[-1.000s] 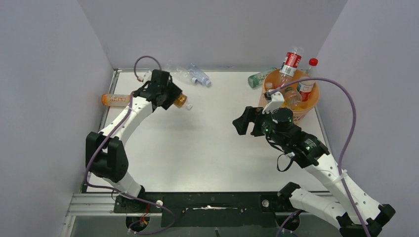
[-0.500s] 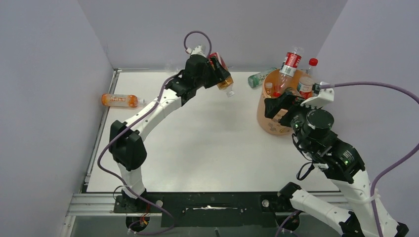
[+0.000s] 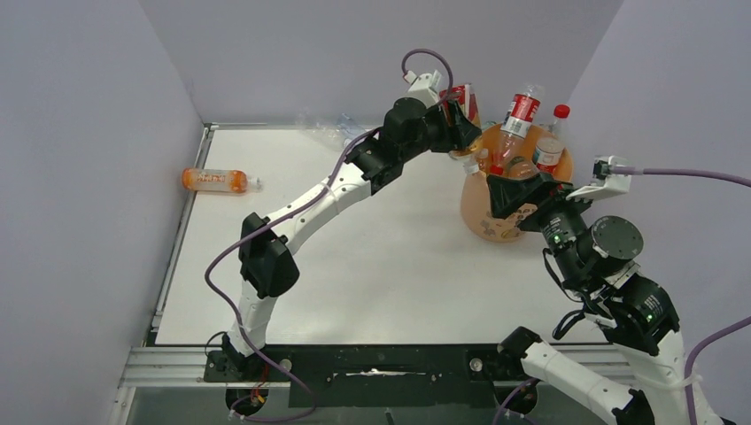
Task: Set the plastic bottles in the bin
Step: Place the plastic bottle in the trash bin.
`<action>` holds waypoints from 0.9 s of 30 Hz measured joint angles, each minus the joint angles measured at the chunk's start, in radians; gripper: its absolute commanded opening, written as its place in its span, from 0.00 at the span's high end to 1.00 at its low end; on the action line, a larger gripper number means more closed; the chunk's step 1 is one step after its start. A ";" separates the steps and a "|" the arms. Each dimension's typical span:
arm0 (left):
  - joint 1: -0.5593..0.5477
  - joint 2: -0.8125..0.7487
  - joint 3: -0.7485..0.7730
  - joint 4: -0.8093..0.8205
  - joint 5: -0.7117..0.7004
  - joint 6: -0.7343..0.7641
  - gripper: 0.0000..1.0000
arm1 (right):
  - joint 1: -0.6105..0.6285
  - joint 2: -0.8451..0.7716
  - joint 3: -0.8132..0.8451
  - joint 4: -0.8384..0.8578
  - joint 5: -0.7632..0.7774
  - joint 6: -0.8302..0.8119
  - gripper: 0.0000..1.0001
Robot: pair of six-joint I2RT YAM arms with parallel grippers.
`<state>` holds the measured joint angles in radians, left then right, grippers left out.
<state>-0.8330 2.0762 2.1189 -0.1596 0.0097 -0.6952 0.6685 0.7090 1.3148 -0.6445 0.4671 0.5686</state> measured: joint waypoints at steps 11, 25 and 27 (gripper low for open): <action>-0.051 0.116 0.062 0.122 -0.057 0.103 0.51 | 0.000 -0.050 -0.023 0.029 -0.035 -0.004 0.02; -0.113 0.235 0.188 0.175 -0.111 0.185 0.47 | 0.000 -0.090 -0.044 0.031 -0.042 -0.004 0.02; -0.115 0.247 0.200 0.175 -0.111 0.190 0.45 | 0.000 -0.090 -0.045 0.031 -0.042 -0.004 0.02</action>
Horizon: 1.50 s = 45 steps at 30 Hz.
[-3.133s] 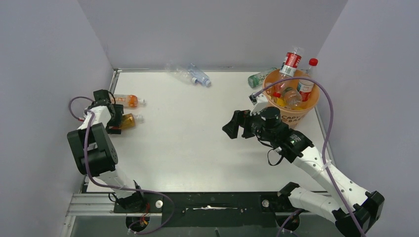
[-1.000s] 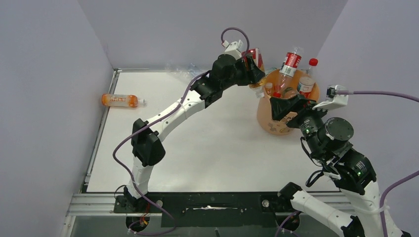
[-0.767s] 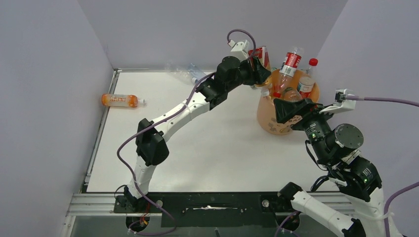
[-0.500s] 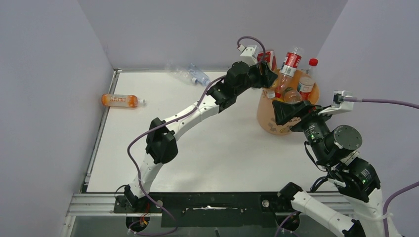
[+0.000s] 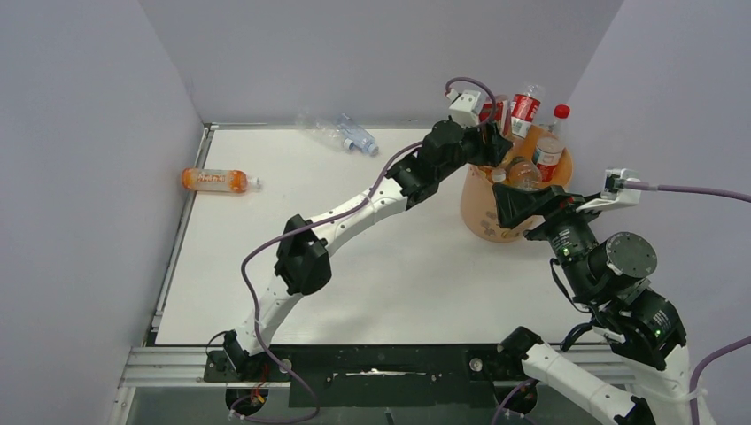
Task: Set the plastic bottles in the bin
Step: Place the plastic bottle in the trash bin.
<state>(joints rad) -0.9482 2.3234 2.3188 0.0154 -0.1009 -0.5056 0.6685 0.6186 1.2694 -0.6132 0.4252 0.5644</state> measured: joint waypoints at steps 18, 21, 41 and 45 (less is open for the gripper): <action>0.009 0.052 0.051 -0.087 0.009 0.108 0.18 | 0.000 0.004 -0.026 0.032 -0.031 0.001 0.02; 0.009 0.051 0.052 -0.099 0.011 0.132 0.18 | 0.000 0.004 -0.027 0.037 -0.037 0.001 0.02; 0.014 -0.024 0.046 -0.192 0.089 0.204 0.16 | 0.000 0.031 -0.027 0.053 -0.053 0.000 0.02; 0.014 -0.083 -0.052 -0.190 0.100 0.203 0.16 | 0.000 0.031 -0.027 0.058 -0.053 0.000 0.02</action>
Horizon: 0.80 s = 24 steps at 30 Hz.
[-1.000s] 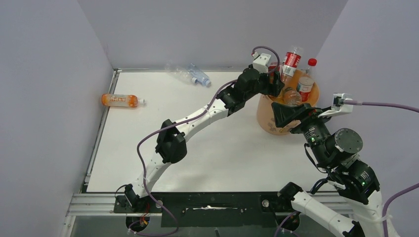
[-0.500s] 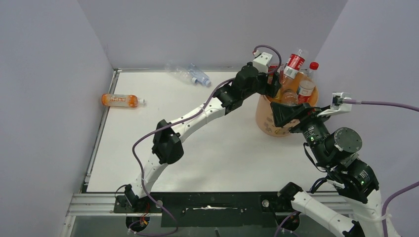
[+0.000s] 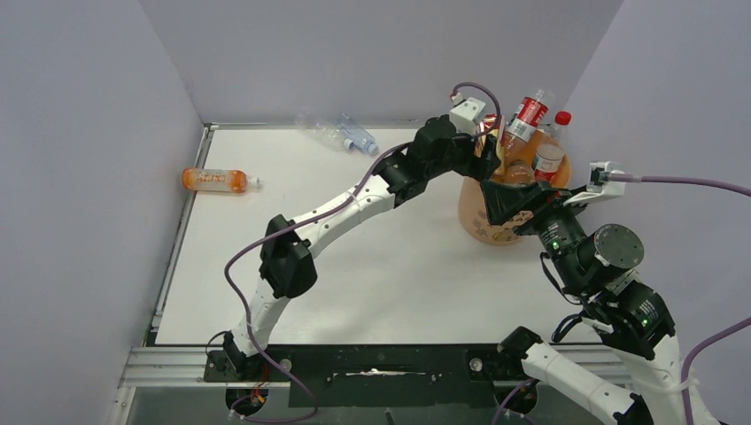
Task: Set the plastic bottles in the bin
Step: Place the plastic bottle in the trash bin, then pick up the plastic bottle at the center of the board.
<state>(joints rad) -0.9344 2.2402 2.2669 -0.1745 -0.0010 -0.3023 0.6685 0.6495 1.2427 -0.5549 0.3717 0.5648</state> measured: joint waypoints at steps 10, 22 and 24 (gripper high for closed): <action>0.008 -0.343 -0.438 0.060 -0.059 -0.002 0.16 | 0.000 -0.043 -0.092 0.047 -0.092 -0.008 0.02; 0.238 -0.693 -0.824 0.108 -0.107 -0.124 0.16 | 0.000 -0.048 -0.278 0.146 -0.306 -0.006 0.02; 0.279 -0.718 -0.855 0.099 -0.116 -0.151 0.16 | 0.000 -0.048 -0.293 0.156 -0.330 -0.003 0.02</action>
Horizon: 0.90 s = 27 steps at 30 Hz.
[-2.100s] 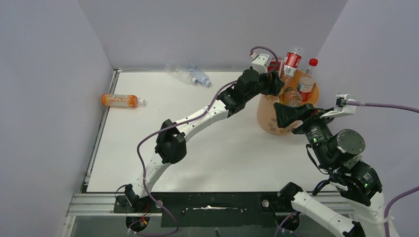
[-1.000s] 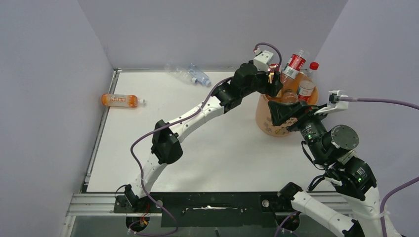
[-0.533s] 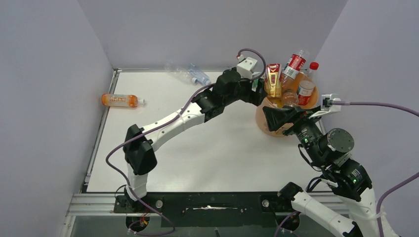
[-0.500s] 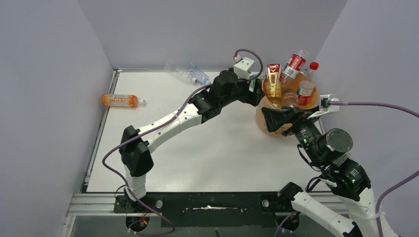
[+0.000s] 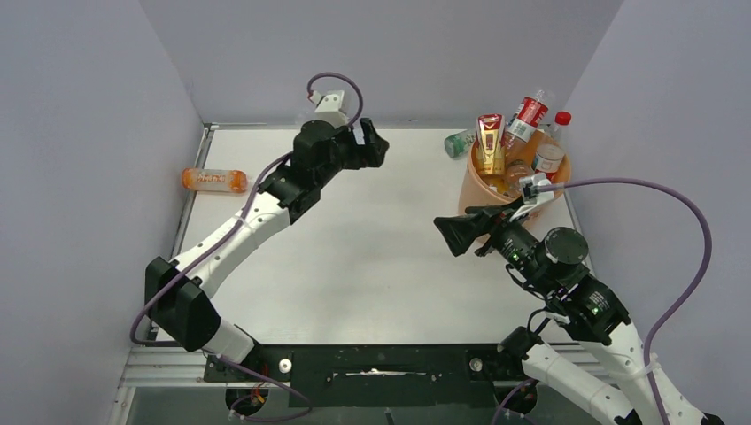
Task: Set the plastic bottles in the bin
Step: Pick up the plastic bottle at the center of the board.
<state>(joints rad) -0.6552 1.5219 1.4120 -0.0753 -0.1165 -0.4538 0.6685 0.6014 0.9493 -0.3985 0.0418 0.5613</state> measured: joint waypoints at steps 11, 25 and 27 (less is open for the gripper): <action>0.406 -0.033 -0.129 -0.130 -0.026 -0.217 0.16 | 0.000 0.035 -0.029 0.070 -0.087 0.026 0.02; 0.799 0.157 -0.060 -0.297 -0.045 -0.497 0.15 | 0.000 0.118 -0.051 0.117 -0.150 0.032 0.02; 0.830 0.205 -0.035 -0.344 -0.045 -0.540 0.15 | 0.000 0.132 -0.056 0.124 -0.158 0.034 0.02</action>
<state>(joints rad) 0.1745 1.7271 1.3769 -0.4198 -0.1616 -0.9936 0.6689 0.7334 0.8932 -0.2745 -0.1165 0.5953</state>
